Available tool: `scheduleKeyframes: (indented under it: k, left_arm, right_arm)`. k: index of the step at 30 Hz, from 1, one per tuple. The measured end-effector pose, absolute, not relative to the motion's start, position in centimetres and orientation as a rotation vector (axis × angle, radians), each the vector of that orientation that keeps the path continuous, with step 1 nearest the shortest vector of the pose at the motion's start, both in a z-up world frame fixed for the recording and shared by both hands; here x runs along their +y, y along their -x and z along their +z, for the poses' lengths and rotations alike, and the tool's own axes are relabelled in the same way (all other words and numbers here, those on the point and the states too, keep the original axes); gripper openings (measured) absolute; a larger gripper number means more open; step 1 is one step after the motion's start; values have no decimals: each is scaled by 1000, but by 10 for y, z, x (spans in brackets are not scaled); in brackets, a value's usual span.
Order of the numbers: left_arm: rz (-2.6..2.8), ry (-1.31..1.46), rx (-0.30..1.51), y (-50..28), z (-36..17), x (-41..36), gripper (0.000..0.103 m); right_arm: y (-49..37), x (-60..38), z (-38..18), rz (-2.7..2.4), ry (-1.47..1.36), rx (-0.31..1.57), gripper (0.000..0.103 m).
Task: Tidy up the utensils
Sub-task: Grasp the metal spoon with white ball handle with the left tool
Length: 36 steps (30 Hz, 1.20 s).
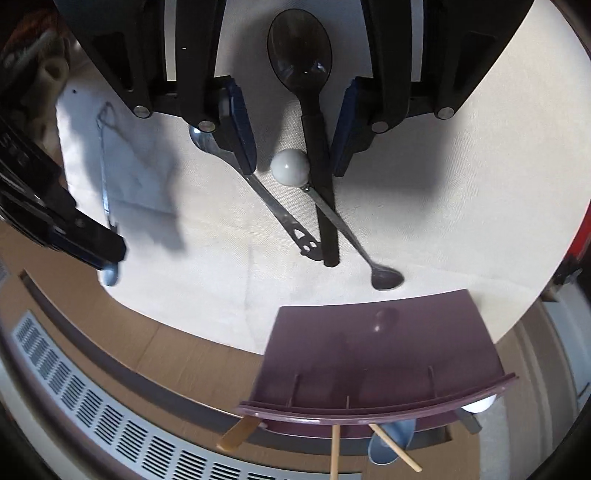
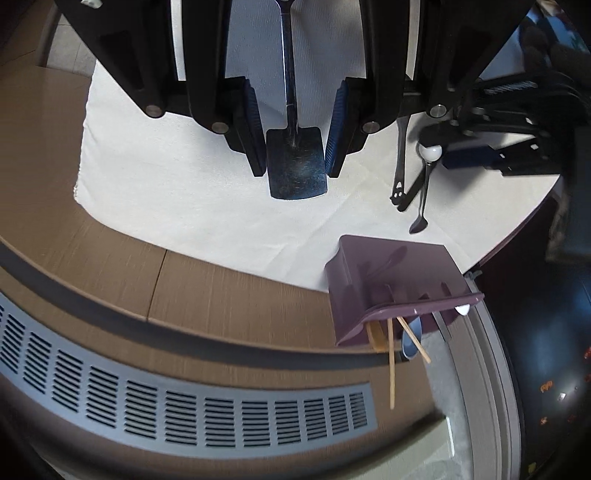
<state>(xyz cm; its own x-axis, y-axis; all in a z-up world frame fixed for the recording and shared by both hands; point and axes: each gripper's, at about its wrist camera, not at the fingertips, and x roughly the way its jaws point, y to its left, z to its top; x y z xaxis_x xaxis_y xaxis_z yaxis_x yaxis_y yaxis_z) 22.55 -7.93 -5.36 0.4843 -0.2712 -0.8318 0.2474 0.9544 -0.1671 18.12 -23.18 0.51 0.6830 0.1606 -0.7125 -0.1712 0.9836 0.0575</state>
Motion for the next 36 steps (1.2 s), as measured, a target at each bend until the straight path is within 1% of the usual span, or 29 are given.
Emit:
scheduleKeyframes:
  k: [3, 7, 9, 10, 17, 21, 22, 23, 24, 30, 36]
  left_arm:
    - [-267, 30, 1021, -228, -53, -80, 35]
    - [-224, 11, 1018, -229, -50, -85, 34]
    - [-241, 8, 996, -227, -46, -83, 28]
    - [-251, 6, 983, -226, -43, -81, 23]
    - [-297, -47, 751, -194, 11, -41, 23]
    - [-318, -33, 685, -182, 36, -15, 23]
    - [-322, -32, 673, -179, 41, -11, 23]
    - [-328, -30, 662, -176, 46, -6, 23]
    - [-335, -19, 657, -174, 51, -1, 23]
    - [-421, 130, 705, -176, 62, 22, 23]
    - [-449, 196, 682, -176, 68, 33, 23]
  right_arm:
    - [-171, -244, 9, 189, 11, 776, 30]
    - [-165, -244, 9, 192, 15, 763, 30]
    - [-159, -245, 10, 185, 26, 753, 30]
    - [-157, -245, 10, 181, 32, 747, 30]
    - [-152, -244, 22, 181, 42, 718, 30]
    - [-150, -237, 39, 223, 20, 693, 30]
    - [-150, -235, 42, 229, 20, 688, 23]
    - [-150, -232, 45, 233, 20, 685, 5]
    - [-151, -229, 48, 254, 19, 691, 3]
    - [-152, -218, 52, 288, 26, 716, 3]
    - [-162, -242, 32, 267, -91, 836, 5]
